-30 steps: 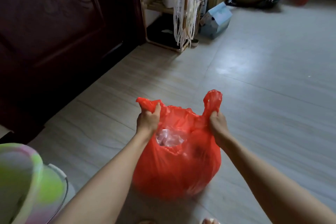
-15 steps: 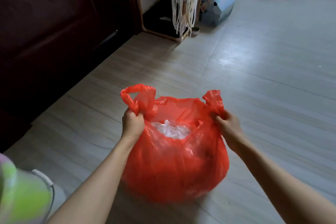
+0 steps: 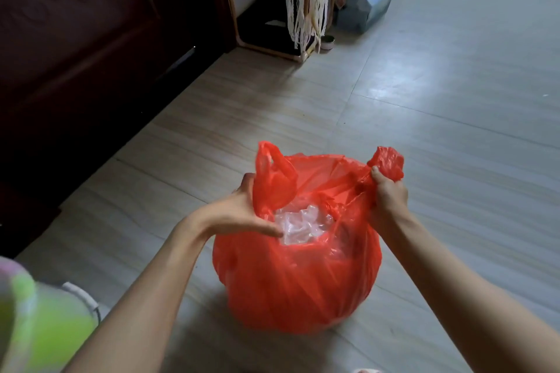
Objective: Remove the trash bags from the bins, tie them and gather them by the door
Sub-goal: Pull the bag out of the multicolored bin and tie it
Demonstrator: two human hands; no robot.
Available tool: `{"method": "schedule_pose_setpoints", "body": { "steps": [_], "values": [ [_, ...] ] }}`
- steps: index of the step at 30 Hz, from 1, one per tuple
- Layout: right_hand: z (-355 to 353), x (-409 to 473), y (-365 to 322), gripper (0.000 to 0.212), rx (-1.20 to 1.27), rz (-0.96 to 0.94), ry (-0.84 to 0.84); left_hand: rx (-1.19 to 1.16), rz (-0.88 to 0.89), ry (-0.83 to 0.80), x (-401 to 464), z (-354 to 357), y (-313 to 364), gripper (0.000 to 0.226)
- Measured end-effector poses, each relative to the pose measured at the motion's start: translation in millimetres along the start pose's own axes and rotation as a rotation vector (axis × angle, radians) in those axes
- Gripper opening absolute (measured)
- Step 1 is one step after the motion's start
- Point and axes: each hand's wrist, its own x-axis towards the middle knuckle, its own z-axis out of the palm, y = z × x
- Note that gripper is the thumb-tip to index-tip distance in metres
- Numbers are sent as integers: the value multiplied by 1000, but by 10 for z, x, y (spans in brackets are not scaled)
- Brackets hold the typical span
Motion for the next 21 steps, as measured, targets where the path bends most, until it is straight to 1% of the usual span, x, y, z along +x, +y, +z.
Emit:
{"method": "schedule_pose_setpoints", "body": {
  "steps": [1,2,3,4,5,6,7,8,10,11,12,13,15,16,18,19,20,21],
  "values": [
    [-4,9,14,27,10,49,19,101,-3,10,-17,19,3,106],
    [0,11,18,26,39,88,33,151,10,6,-21,42,0,99],
    [9,10,18,19,67,113,47,171,17,-20,-17,55,-8,91],
    [23,16,11,9,65,112,78,188,18,-45,-4,50,-35,78],
    [27,20,2,3,23,82,117,219,18,-55,-10,26,-38,55],
    [23,26,-8,3,-30,34,140,275,8,-30,-9,-12,-55,30],
    [5,28,-21,9,-88,-26,152,333,4,27,-7,-52,-89,13],
    [-9,15,-43,15,-147,-93,143,344,29,86,-8,-75,-127,13],
    [-49,-43,-98,17,-314,-261,85,206,125,210,-22,-53,-179,18],
    [-69,-82,-139,18,-419,-351,49,99,157,287,-17,-24,-191,17],
    [-86,-101,-171,18,-503,-426,15,-26,146,358,-7,7,-195,16],
    [-97,-122,-198,19,-549,-463,-24,-197,94,430,15,33,-194,15],
    [-109,-132,-218,21,-548,-451,-80,-526,-36,561,97,66,-139,19],
    [-106,-130,-207,21,-508,-418,-112,-613,-80,634,163,80,-138,23],
    [-85,-145,-175,29,-395,-331,-183,-666,-127,753,268,130,-113,32],
    [-70,-172,-155,33,-354,-293,-214,-671,-146,789,314,174,-111,33],
    [-54,-193,-130,32,-332,-272,-231,-690,-160,801,358,233,-122,31],
    [-33,-220,-109,28,-326,-257,-239,-731,-179,776,410,301,-148,29]
  ]
}}
